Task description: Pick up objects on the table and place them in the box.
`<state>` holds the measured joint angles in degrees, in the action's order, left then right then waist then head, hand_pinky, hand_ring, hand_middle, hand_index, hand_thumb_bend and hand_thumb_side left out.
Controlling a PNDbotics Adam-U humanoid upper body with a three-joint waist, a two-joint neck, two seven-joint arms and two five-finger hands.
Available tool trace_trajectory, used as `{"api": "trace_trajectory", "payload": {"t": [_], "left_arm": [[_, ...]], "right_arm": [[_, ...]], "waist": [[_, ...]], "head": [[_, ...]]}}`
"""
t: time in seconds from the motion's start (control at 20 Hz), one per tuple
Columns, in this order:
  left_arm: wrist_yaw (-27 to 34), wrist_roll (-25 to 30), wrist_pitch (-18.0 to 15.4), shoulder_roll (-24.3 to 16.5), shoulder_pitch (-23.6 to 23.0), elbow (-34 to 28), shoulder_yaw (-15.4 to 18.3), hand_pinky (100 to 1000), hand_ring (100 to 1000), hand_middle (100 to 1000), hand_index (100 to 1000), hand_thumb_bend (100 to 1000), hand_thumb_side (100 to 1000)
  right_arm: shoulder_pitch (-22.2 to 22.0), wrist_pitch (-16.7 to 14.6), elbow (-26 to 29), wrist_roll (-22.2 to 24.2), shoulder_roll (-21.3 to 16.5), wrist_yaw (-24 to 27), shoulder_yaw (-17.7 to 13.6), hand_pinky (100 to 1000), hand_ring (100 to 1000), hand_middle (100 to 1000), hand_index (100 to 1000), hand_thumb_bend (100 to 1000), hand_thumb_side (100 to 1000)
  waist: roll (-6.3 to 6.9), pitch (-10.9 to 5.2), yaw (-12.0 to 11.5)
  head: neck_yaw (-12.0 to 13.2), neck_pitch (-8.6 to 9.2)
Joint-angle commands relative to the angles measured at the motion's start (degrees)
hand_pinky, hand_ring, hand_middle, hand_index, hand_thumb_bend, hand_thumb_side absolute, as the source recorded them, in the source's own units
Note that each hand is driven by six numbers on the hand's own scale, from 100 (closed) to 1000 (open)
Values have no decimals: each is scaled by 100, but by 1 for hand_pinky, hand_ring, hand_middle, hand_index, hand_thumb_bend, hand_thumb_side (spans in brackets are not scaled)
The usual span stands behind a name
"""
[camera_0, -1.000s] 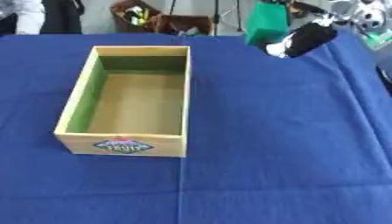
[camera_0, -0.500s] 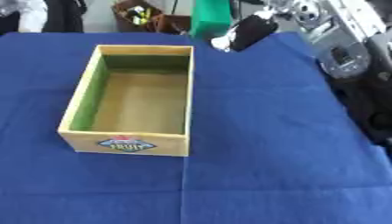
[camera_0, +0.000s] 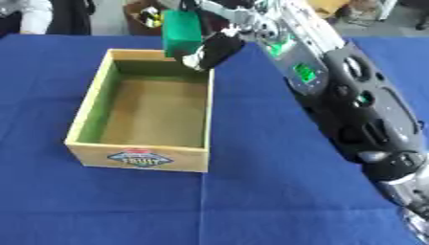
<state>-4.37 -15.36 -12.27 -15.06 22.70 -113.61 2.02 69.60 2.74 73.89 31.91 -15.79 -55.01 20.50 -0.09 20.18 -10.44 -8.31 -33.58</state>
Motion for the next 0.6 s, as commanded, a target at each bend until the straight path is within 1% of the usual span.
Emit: {"api": "trace_trajectory", "payload": {"t": [0.05,0.35,0.6], "left_arm": [[34,14,-27,-57,104,-98,-2,547,719,872,827,100,958],[61,26,-43,-24,135,-98,-22,547,717,872,826,100,959],[86,-22,-83,-15,161,-98,-19,548,715,869,825,100,957]], "right_arm": [[146,43,-224,-139,222,-230,-22,720,705,359,393,100,443],[81,261,-940,-566,698,-976,-68,712,703,361,393,100,431],[-29,409,-1424,-824,1033,-1345,-86,707,703,365,395,100,417]], "waist": [[26,-104,-36],[7,-74,-110],[9,-55,-148]], "head": [[-55,93],[-122,120],[-130,148]]}}
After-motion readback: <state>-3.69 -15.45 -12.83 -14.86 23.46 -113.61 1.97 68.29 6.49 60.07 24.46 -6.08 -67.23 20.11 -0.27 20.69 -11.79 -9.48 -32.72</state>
